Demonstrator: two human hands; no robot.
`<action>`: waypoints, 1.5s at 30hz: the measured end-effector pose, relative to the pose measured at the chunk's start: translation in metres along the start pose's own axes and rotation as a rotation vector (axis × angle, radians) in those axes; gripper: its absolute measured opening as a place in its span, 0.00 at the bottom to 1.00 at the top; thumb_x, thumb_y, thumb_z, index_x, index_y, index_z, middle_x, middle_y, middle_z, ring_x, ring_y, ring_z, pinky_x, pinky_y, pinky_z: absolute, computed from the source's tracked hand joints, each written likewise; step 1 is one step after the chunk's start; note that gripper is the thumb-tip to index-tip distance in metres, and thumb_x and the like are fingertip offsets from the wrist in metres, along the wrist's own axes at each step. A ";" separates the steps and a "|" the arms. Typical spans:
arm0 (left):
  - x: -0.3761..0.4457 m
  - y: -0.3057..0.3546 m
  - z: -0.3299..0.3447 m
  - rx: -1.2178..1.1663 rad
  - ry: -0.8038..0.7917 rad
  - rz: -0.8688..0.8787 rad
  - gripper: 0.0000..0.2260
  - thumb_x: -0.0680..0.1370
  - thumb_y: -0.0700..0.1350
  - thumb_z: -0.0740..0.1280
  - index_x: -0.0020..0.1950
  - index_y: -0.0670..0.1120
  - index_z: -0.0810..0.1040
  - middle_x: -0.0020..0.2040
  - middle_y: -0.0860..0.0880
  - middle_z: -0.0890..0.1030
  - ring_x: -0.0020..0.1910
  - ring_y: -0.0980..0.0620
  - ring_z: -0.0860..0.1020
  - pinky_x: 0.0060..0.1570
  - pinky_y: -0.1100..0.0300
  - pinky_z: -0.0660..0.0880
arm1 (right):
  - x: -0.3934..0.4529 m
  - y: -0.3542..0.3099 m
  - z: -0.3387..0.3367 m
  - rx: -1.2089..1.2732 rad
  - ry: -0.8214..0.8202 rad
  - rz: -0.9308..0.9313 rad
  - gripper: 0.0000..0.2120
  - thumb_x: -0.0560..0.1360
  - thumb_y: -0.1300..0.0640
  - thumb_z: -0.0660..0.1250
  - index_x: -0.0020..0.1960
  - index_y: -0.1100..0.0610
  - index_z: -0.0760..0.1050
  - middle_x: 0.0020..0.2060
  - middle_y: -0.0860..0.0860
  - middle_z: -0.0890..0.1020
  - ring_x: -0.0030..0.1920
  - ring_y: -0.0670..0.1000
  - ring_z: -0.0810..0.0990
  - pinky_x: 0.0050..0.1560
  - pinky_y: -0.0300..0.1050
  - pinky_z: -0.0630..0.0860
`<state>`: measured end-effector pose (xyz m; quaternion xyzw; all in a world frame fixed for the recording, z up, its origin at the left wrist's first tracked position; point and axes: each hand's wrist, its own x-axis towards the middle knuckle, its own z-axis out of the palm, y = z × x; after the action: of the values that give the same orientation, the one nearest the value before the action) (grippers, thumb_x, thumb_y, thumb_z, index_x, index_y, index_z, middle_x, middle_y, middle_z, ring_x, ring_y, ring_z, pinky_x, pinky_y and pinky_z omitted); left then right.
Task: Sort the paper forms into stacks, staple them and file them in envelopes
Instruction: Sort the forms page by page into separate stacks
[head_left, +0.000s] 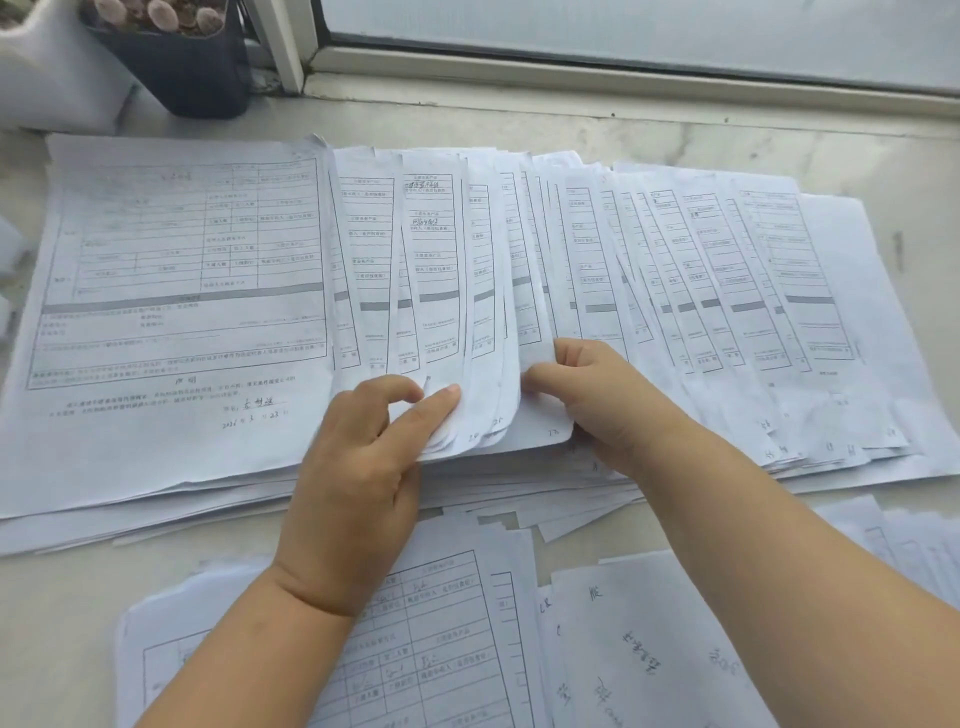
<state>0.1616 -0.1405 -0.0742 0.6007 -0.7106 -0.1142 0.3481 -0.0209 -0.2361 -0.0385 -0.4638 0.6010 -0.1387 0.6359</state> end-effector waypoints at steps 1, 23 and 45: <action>0.000 -0.001 0.000 0.018 -0.026 -0.006 0.24 0.68 0.28 0.59 0.61 0.40 0.80 0.52 0.42 0.77 0.43 0.46 0.71 0.47 0.57 0.69 | 0.000 0.000 0.002 -0.003 0.013 0.001 0.09 0.65 0.54 0.69 0.41 0.59 0.80 0.37 0.55 0.82 0.38 0.53 0.76 0.41 0.49 0.67; 0.015 0.000 -0.011 -0.043 -0.055 -0.340 0.07 0.77 0.47 0.61 0.53 0.49 0.75 0.35 0.60 0.71 0.37 0.55 0.66 0.35 0.68 0.62 | -0.008 -0.004 -0.015 -0.203 0.055 0.013 0.20 0.74 0.48 0.72 0.28 0.53 0.70 0.21 0.50 0.73 0.24 0.49 0.70 0.28 0.39 0.67; 0.008 0.003 -0.023 0.123 -0.421 0.042 0.18 0.69 0.38 0.65 0.54 0.56 0.78 0.60 0.51 0.77 0.54 0.45 0.74 0.51 0.47 0.74 | -0.065 0.009 -0.005 -1.247 0.211 -0.187 0.25 0.80 0.61 0.54 0.70 0.38 0.68 0.55 0.46 0.80 0.56 0.51 0.77 0.45 0.44 0.67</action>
<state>0.1734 -0.1419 -0.0529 0.5687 -0.7857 -0.1864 0.1569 -0.0445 -0.1852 -0.0034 -0.7811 0.5853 0.1370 0.1691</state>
